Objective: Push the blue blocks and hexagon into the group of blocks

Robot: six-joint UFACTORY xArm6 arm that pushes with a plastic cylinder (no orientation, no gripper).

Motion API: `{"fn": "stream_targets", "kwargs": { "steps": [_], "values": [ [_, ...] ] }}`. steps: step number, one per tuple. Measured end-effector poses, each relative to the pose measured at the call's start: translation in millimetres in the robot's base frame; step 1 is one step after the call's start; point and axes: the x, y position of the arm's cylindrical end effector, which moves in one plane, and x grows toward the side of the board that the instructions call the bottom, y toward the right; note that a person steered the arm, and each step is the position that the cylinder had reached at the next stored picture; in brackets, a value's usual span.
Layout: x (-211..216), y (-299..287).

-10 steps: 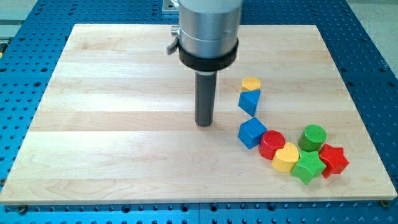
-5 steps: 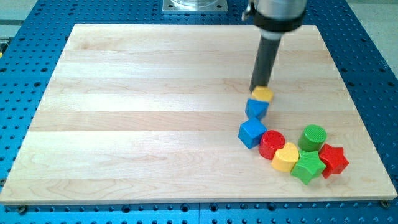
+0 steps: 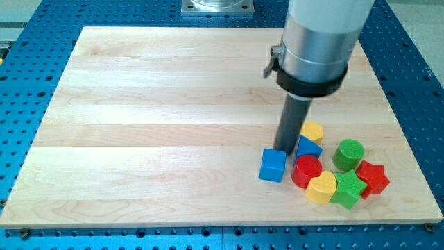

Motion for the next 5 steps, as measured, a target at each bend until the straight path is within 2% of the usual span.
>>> {"fn": "stream_targets", "kwargs": {
  "steps": [1, 2, 5],
  "values": [
    [0.6, -97.1],
    [53.0, -88.4],
    [68.7, -27.9]
  ]
}}
